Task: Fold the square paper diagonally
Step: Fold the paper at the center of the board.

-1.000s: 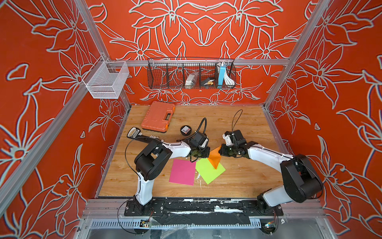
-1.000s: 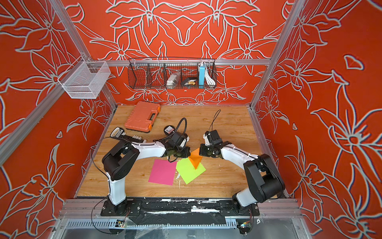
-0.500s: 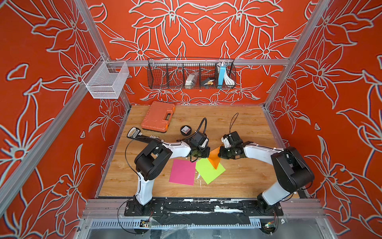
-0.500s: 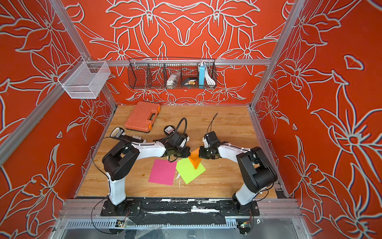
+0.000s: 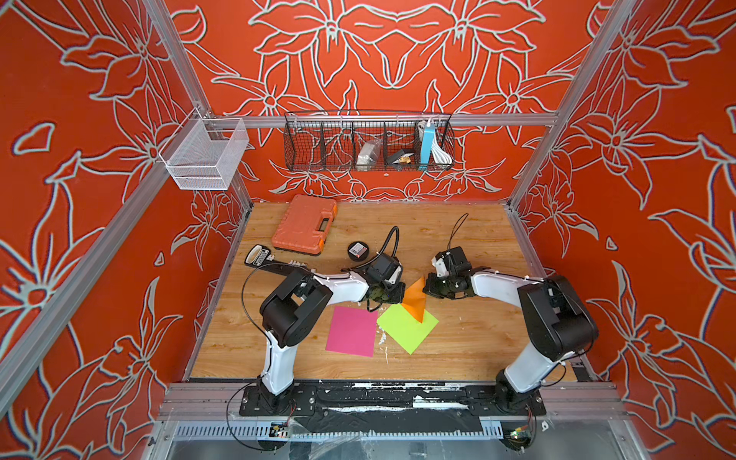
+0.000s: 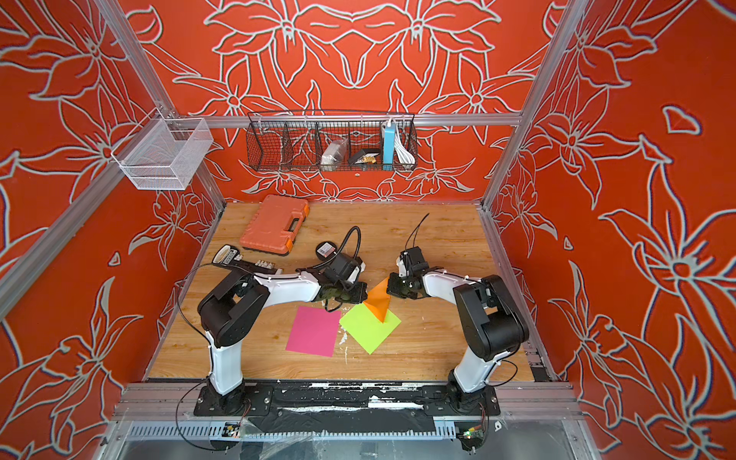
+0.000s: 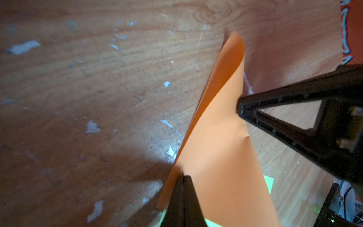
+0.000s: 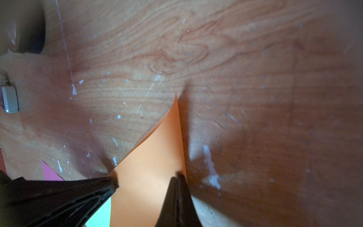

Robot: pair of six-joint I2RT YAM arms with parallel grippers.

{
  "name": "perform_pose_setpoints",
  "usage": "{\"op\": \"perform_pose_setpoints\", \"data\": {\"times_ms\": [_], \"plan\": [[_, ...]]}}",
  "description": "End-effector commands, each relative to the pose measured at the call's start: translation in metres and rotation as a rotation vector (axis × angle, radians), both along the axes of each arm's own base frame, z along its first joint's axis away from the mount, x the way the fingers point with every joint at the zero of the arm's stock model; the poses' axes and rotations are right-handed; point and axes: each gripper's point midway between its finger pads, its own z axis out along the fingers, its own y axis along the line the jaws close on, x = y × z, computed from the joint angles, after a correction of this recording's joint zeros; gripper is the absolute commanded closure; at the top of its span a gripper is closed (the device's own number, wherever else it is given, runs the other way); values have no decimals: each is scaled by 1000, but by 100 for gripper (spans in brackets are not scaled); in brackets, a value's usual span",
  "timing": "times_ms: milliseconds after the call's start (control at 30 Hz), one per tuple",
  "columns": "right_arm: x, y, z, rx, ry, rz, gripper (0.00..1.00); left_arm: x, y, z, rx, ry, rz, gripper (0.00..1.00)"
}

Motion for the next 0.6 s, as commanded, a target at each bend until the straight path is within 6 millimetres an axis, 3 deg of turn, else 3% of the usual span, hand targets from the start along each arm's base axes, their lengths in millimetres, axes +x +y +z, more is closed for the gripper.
{"op": "perform_pose_setpoints", "data": {"times_ms": [0, 333, 567], "plan": [[9, -5, -4, -6, 6, -24, 100, -7, 10, -21, 73, 44, -2, 100], [-3, 21, 42, 67, -113, 115, 100, -7, 9, -21, 73, 41, -6, 100], [-6, 28, 31, 71, -61, 139, 100, -7, 8, -21, 72, 42, -7, 100]]}}
